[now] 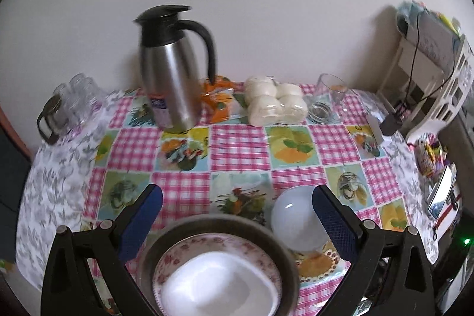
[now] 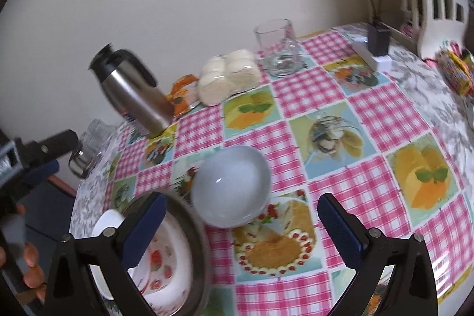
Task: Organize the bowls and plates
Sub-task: 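Move both grippers toward the large white bowl, then close both grippers on the rim of the large white bowl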
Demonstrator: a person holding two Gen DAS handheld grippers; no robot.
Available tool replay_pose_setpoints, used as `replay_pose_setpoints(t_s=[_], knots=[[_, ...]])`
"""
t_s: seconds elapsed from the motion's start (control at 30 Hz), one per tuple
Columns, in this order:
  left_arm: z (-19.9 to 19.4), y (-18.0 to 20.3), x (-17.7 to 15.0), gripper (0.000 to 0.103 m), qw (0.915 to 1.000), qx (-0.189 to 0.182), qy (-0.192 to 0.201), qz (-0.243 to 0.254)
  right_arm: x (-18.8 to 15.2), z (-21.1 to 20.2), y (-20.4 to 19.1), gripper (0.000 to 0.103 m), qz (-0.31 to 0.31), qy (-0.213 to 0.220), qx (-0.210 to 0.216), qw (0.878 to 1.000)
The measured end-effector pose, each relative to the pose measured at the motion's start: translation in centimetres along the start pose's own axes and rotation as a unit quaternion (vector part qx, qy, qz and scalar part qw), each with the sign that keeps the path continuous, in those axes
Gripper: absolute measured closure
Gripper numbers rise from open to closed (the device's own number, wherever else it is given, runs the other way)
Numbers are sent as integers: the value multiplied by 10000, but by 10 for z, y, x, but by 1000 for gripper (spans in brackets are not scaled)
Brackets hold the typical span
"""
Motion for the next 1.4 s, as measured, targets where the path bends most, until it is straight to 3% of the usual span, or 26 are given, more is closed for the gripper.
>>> replay_pose_setpoints(t_s=[0.2,0.47,0.6,0.83,0.9,1.13,1.4], knots=[[34,35,12,2,9990,95,-432,72,5,10,31,0,316,-52,-166,9993],[98,59,-15,3,9906,512,-1228,333,-1,34,56,0,650,-290,-189,9973],[126,59,-29,15,9842,654,-1610,350,-5,45,59,1,701,-402,-184,9966],[156,54,-46,21,9730,854,-2129,246,-16,70,58,11,667,-723,-244,9949],[163,55,-51,30,9695,908,-2259,295,-20,76,56,14,640,-790,-218,9946],[182,58,-67,42,9604,952,-2590,379,-24,94,45,27,560,-1066,-101,9927],[193,64,-79,44,9578,904,-2704,360,-33,109,35,41,597,-1239,46,9905]])
Point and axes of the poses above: each gripper's, at about its wrist camera, not at the fingertips, and z roughly the way its jaws point, y to its right, x to its top, the point moved 7 cm from there along z, roughly the way its jaws point
